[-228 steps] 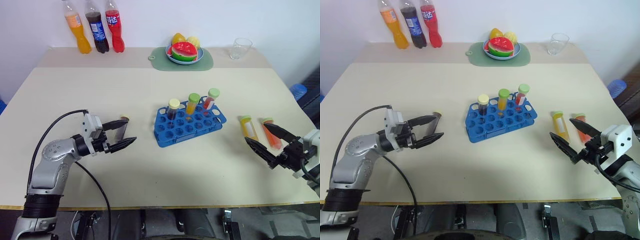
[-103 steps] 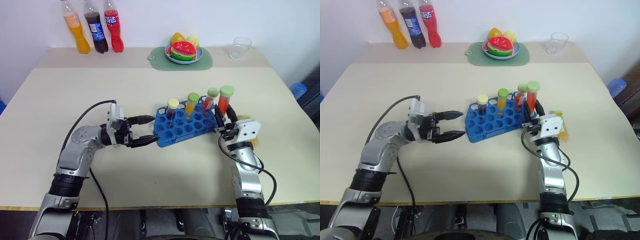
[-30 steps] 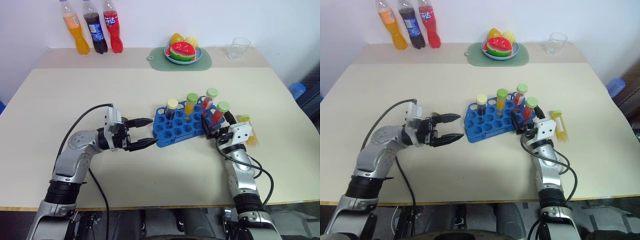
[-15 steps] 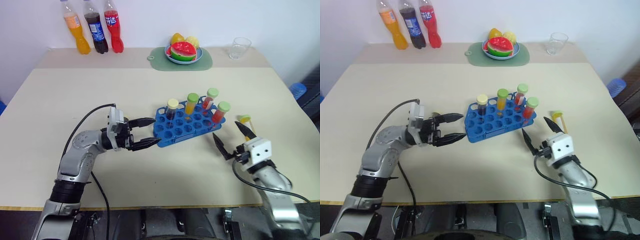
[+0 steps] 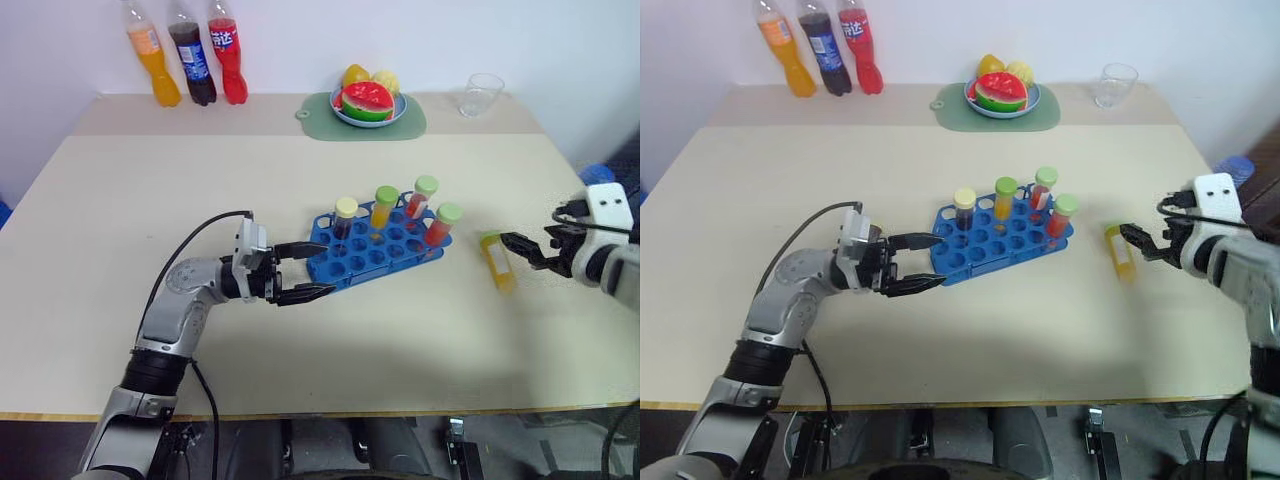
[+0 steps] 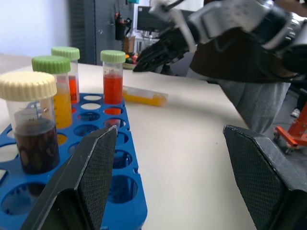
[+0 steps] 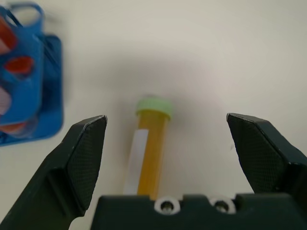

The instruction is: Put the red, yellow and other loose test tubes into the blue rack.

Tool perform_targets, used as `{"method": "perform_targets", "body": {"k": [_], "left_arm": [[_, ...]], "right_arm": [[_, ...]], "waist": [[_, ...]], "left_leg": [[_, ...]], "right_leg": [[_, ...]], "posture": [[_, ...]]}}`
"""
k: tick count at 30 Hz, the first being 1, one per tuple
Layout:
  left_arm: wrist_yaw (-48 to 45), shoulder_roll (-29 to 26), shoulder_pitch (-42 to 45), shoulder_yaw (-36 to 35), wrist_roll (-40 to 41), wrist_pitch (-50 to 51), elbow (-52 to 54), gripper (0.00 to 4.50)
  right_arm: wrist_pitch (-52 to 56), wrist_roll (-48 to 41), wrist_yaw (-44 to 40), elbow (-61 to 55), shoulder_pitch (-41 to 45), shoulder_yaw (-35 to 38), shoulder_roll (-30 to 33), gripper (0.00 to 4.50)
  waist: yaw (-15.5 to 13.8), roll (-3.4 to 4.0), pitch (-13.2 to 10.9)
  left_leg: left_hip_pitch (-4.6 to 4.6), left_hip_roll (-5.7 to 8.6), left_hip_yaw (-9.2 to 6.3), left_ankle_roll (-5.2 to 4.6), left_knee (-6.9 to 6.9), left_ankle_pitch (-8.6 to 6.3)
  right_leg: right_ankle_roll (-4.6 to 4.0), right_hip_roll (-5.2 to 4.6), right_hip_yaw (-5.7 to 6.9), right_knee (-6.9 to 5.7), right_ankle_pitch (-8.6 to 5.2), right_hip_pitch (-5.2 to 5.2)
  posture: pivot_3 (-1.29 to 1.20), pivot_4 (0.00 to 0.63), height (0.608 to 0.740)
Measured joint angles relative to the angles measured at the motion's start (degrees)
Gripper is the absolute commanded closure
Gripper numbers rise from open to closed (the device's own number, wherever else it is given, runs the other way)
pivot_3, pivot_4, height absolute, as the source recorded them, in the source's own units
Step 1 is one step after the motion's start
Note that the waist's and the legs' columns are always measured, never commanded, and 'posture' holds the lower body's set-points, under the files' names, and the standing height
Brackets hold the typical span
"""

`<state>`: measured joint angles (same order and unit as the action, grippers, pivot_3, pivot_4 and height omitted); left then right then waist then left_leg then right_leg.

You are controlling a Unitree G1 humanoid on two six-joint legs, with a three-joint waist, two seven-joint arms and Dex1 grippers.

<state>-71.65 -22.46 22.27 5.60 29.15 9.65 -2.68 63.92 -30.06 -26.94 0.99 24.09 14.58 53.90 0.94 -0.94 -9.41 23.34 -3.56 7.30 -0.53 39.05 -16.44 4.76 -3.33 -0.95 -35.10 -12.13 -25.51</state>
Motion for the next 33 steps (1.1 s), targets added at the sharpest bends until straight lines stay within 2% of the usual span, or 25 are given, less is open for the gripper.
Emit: {"method": "perform_targets", "body": {"k": [5, 13, 16, 18, 20, 22, 28, 31, 33], "left_arm": [[-0.3, 0.0, -0.4, 0.2, 0.0, -0.1, 0.1, 0.84], [0.4, -0.6, -2.2, 0.1, 0.1, 0.1, 1.2, 0.84], [0.5, -0.7, -2.2, 0.2, 0.1, 0.1, 1.4, 0.84], [0.5, -0.8, -2.3, 0.2, 0.2, 0.2, 1.6, 0.84], [0.5, -1.0, -2.3, 0.1, 0.3, 0.7, 1.7, 0.84], [0.5, -1.0, -2.3, 0.2, 0.3, 1.1, 1.7, 0.84], [0.5, -0.7, -2.1, 0.3, 0.3, 1.1, 1.7, 0.84], [0.6, -0.4, -1.5, 0.4, 0.3, 1.1, 1.7, 0.84], [0.7, -0.5, -1.4, 0.1, 0.3, 1.1, 1.6, 0.84]], "right_arm": [[4.7, 1.3, -8.3, 12.9, 10.7, -9.7, 2.0, 0.09], [4.7, 6.1, -16.7, 23.2, 16.3, -20.2, 1.4, 0.09], [1.5, 9.4, -19.7, 28.3, 19.7, -23.7, 0.8, 0.97], [-0.9, 12.0, -21.2, 31.6, 21.3, -25.4, 0.5, 1.92], [-3.2, 14.6, -22.4, 34.9, 22.9, -26.7, -0.1, 3.06], [-4.3, 16.1, -23.6, 36.4, 23.9, -27.3, -0.7, 3.68], [-7.4, 19.1, -25.8, 31.6, 20.3, -27.0, 0.0, 3.69], [-12.5, 18.8, -25.7, 19.7, 9.2, -21.8, 2.2, 3.69], [-17.2, 17.0, -25.7, 8.9, -3.3, -13.7, 3.3, 3.69]], "waist": [[0.0, -0.01, 0.0], [0.0, -0.01, 0.0], [0.2, -0.02, 0.0], [0.2, -0.05, 0.0], [0.3, -0.11, 0.1], [0.3, -0.16, 0.1], [0.1, -0.29, 0.2], [-0.6, -0.32, 0.2], [-1.6, -0.34, 0.2]], "left_leg": [[0.04, 0.01, 0.01, -0.03, 0.02, -0.01], [0.05, 0.01, 0.02, -0.03, 0.03, -0.02], [0.03, 0.0, 0.04, -0.03, 0.06, -0.02], [0.02, 0.0, 0.03, -0.03, 0.07, -0.02], [0.0, 0.0, 0.04, -0.03, 0.07, -0.02], [0.0, -0.02, 0.04, -0.03, 0.07, -0.02], [-0.01, -0.02, 0.03, -0.02, 0.08, -0.02], [0.04, 0.0, -0.06, -0.02, 0.07, -0.02], [0.05, 0.01, -0.12, -0.03, 0.06, -0.03]], "right_leg": [[0.01, -0.01, 0.0, 0.03, 0.0, -0.01], [0.02, -0.02, 0.0, 0.03, 0.0, -0.02], [0.02, -0.01, 0.0, 0.02, 0.01, 0.0], [0.02, -0.01, 0.0, 0.02, 0.01, 0.01], [0.02, -0.01, 0.0, 0.01, 0.01, 0.02], [0.02, 0.0, 0.0, 0.01, 0.01, 0.02], [0.02, -0.01, 0.02, 0.0, 0.01, 0.05], [0.03, -0.04, 0.1, 0.01, 0.0, 0.07], [0.07, -0.03, 0.16, 0.01, -0.02, 0.08]], "posture": [[0.0, 0.15, 0.74], [0.0, 0.15, 0.74], [0.0, 0.15, 0.74], [0.0, 0.15, 0.74], [0.0, 0.15, 0.74], [0.0, 0.15, 0.74], [0.0, 0.15, 0.74], [0.0, 0.15, 0.74], [0.0, 0.15, 0.74]]}}
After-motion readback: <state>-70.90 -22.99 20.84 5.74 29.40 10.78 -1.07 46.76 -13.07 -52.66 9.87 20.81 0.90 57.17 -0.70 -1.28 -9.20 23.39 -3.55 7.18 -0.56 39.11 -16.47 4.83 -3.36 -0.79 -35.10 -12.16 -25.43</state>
